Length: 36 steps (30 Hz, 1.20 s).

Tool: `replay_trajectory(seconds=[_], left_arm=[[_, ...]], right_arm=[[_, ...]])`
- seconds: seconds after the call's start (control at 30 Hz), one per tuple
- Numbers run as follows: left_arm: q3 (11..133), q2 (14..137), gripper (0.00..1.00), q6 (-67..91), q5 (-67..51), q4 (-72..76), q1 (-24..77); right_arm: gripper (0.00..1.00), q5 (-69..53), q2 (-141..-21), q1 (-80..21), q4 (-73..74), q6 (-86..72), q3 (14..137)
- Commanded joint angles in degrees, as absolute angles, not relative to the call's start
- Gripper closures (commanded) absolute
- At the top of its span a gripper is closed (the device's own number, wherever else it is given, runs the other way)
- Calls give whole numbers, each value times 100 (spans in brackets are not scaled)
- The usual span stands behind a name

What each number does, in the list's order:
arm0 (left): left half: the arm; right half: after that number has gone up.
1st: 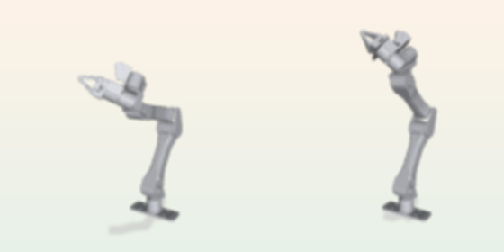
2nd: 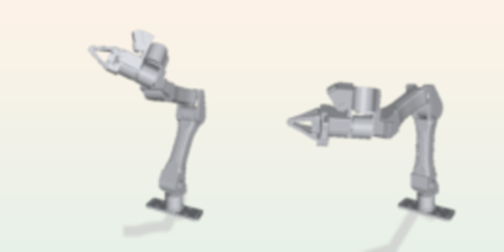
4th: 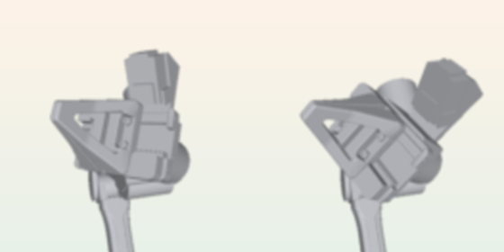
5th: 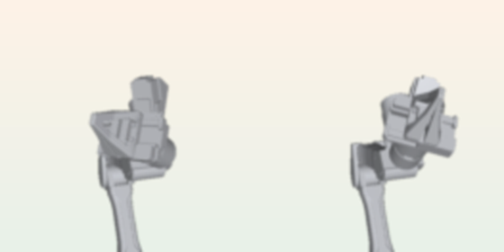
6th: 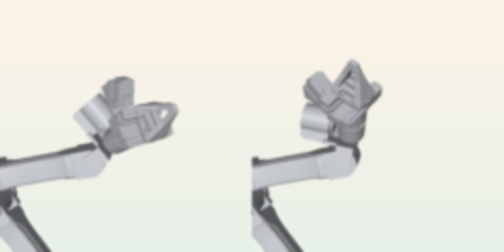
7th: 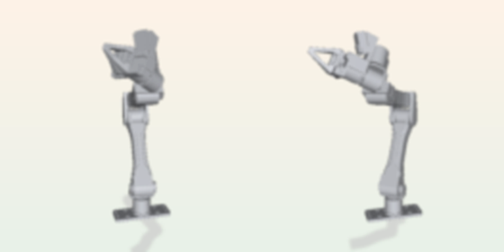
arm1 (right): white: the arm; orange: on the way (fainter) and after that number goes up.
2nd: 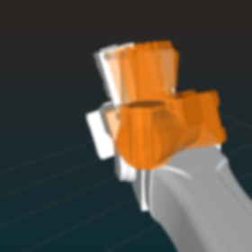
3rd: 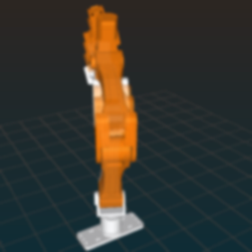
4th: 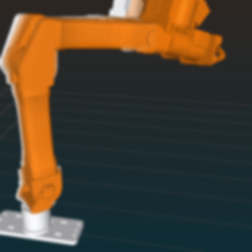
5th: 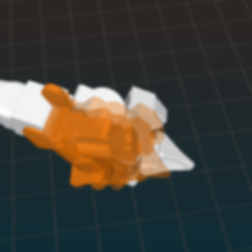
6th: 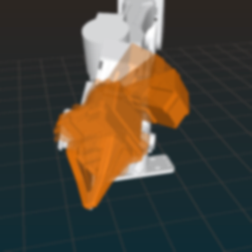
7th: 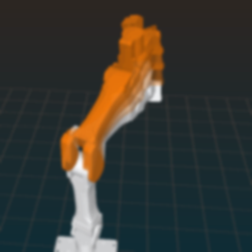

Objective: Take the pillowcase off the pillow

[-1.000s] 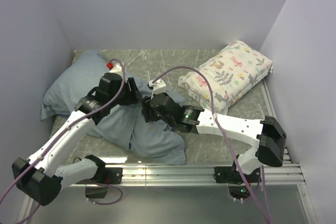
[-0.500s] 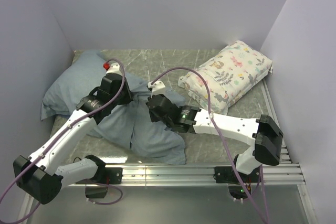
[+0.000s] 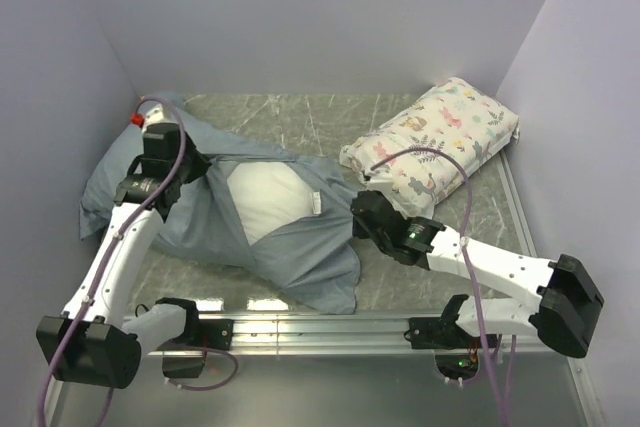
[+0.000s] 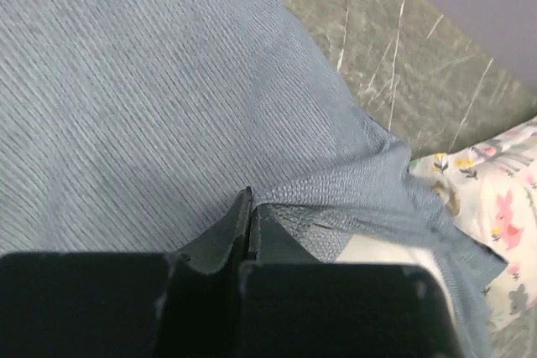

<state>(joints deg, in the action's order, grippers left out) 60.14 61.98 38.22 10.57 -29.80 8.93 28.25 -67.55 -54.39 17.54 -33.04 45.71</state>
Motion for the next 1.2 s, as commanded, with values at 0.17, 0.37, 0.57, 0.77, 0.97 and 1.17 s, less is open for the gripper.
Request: replay_trajectory(seconds=[0.17,0.37,0.57,0.77,0.97,1.17], left_arm=[[5671,6574,99,3823,-122,-2180,18],[5317,6469,99,3718,-273,-2039,219],[5502,6319,100,3516,-167,-2302,413],[5511,6319,100,3507,-123,-2312,598],[5414,6319,99,3489,-132,-2285,642],[5335,6214,99,3472,-18,-2399,642]], right_arm=[[100,2147,-7048,-4860,1170,-3622,3665],[66,2039,-6831,-5203,1343,-3314,4341],[32,2407,-6529,-5203,1635,-2857,5307],[20,1752,-8003,-4869,1625,-2312,6687],[25,1354,-9130,-4860,1555,-2127,7461],[72,1600,-9256,-4255,1574,-2390,7182]])
